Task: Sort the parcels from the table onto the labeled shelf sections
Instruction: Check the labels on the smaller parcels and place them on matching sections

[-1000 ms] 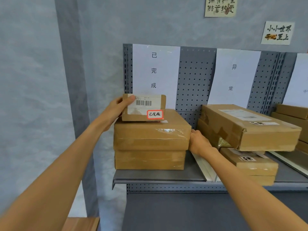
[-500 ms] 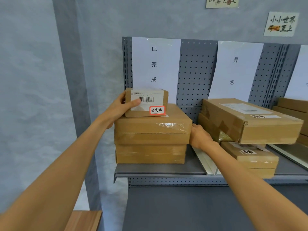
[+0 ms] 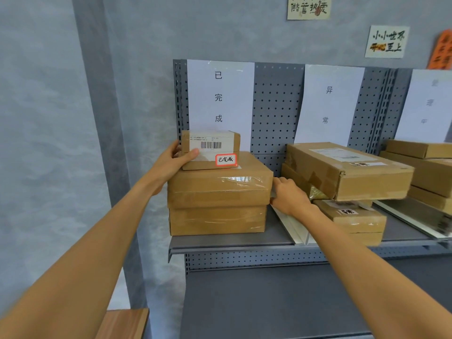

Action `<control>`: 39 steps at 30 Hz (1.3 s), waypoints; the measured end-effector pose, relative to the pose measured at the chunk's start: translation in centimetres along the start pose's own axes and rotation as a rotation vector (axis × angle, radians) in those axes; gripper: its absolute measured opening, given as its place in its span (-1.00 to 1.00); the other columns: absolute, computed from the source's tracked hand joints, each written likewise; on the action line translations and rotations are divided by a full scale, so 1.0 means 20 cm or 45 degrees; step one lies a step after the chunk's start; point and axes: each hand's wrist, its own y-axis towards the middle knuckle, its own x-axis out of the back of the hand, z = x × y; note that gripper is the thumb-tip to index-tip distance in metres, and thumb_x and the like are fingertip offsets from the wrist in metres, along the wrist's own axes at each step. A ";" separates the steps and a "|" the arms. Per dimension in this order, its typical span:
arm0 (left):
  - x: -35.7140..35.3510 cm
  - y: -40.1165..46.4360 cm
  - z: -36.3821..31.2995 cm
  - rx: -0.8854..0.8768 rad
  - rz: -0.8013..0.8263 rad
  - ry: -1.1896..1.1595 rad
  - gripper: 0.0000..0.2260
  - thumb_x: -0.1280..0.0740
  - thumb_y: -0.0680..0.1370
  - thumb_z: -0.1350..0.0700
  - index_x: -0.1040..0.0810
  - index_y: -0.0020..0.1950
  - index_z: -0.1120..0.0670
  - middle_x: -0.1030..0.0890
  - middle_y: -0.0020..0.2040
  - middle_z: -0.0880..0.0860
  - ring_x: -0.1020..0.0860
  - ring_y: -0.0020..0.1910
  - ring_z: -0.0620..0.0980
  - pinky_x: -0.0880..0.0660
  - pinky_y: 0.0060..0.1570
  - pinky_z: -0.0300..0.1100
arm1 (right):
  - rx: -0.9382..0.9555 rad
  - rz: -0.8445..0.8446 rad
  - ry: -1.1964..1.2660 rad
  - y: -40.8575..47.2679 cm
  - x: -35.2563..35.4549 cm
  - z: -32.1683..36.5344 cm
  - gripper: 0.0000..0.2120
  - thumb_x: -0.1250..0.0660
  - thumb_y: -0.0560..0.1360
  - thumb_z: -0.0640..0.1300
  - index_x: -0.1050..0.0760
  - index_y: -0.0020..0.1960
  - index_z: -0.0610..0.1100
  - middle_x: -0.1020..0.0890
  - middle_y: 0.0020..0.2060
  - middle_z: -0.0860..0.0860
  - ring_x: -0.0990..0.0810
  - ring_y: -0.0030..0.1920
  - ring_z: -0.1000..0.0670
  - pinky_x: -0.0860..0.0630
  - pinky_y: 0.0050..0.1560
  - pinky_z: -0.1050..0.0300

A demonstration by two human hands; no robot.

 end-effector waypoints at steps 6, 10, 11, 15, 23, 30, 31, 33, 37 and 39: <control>0.02 -0.12 0.02 0.041 -0.209 0.018 -0.27 -0.32 0.48 -0.24 -0.19 0.55 0.05 -0.28 0.52 0.03 -0.28 0.47 0.05 -0.28 0.43 0.03 | -0.003 0.008 -0.040 -0.11 0.04 0.00 -0.43 -0.28 0.52 -0.16 -0.20 0.49 -0.18 -0.38 0.35 -0.16 -0.34 0.33 -0.19 -0.46 0.15 -0.06; 0.01 -0.26 0.01 0.019 -0.257 0.127 -0.29 -0.35 0.48 -0.19 -0.22 0.53 0.06 -0.29 0.51 0.02 -0.28 0.46 0.06 -0.28 0.39 0.02 | 0.022 0.001 -0.048 -0.19 0.09 0.01 -0.44 -0.25 0.54 -0.17 -0.18 0.50 -0.19 -0.37 0.36 -0.16 -0.33 0.34 -0.20 -0.44 0.15 -0.06; 0.01 -0.30 0.01 0.019 -0.267 0.152 -0.30 -0.36 0.49 -0.17 -0.22 0.53 0.06 -0.29 0.51 0.02 -0.28 0.47 0.05 -0.28 0.38 0.01 | 0.034 -0.005 -0.045 -0.22 0.10 0.02 -0.44 -0.25 0.55 -0.16 -0.17 0.51 -0.19 -0.37 0.36 -0.16 -0.33 0.34 -0.20 -0.44 0.14 -0.06; -0.05 -0.50 -0.04 -0.008 -0.343 0.283 -0.28 -0.42 0.47 -0.11 -0.21 0.53 0.09 -0.27 0.51 0.05 -0.28 0.46 0.05 -0.28 0.36 -0.02 | 0.090 -0.030 -0.040 -0.33 0.15 0.02 -0.44 -0.25 0.55 -0.16 -0.17 0.50 -0.18 -0.36 0.37 -0.15 -0.33 0.34 -0.19 -0.44 0.13 -0.03; -0.30 -1.12 -0.04 0.065 -0.293 1.132 -0.33 -0.42 0.49 -0.07 -0.25 0.50 0.13 -0.36 0.44 0.12 -0.32 0.41 0.10 -0.36 0.26 -0.02 | 0.369 0.055 0.050 -0.76 0.12 0.04 -0.44 -0.23 0.59 -0.15 -0.14 0.53 -0.20 -0.33 0.40 -0.15 -0.29 0.38 -0.19 -0.42 0.19 -0.03; -0.38 -1.79 0.05 0.394 -0.297 1.553 -0.46 -0.37 0.52 -0.04 -0.34 0.39 0.19 -0.43 0.31 0.17 -0.39 0.27 0.18 -0.39 0.17 0.01 | 0.765 0.161 0.161 -1.24 0.01 0.36 -0.44 -0.24 0.59 -0.09 -0.15 0.52 -0.19 -0.31 0.44 -0.12 -0.22 0.44 -0.16 -0.34 0.31 0.00; -0.35 -1.89 0.05 0.424 -0.312 1.592 -0.46 -0.36 0.52 -0.05 -0.34 0.39 0.18 -0.43 0.31 0.17 -0.39 0.27 0.17 -0.38 0.17 0.01 | 0.823 0.160 0.180 -1.29 0.01 0.42 -0.45 -0.24 0.59 -0.09 -0.16 0.51 -0.20 -0.31 0.44 -0.12 -0.22 0.44 -0.16 -0.33 0.31 0.01; -0.27 -2.09 0.02 0.491 -0.363 1.663 -0.48 -0.34 0.53 -0.06 -0.34 0.39 0.17 -0.44 0.29 0.16 -0.40 0.27 0.17 -0.38 0.15 0.01 | 0.939 0.166 0.238 -1.41 0.01 0.56 -0.43 -0.24 0.60 -0.09 -0.14 0.52 -0.21 -0.29 0.46 -0.12 -0.21 0.45 -0.15 -0.29 0.33 0.01; -0.13 -2.48 -0.05 0.608 -0.467 1.743 -0.45 -0.37 0.51 -0.07 -0.35 0.40 0.16 -0.47 0.24 0.15 -0.42 0.23 0.19 -0.39 0.13 0.01 | 1.146 0.203 0.326 -1.65 -0.03 0.84 -0.43 -0.26 0.59 -0.09 -0.16 0.52 -0.21 -0.30 0.45 -0.13 -0.23 0.44 -0.15 -0.29 0.35 0.00; -0.06 -2.66 -0.07 0.697 -0.505 1.755 -0.45 -0.39 0.50 -0.07 -0.36 0.39 0.16 -0.48 0.25 0.14 -0.42 0.24 0.19 -0.41 0.17 0.02 | 1.239 0.209 0.353 -1.77 -0.05 0.99 -0.43 -0.29 0.56 -0.07 -0.21 0.49 -0.21 -0.34 0.42 -0.13 -0.28 0.41 -0.16 -0.30 0.33 0.01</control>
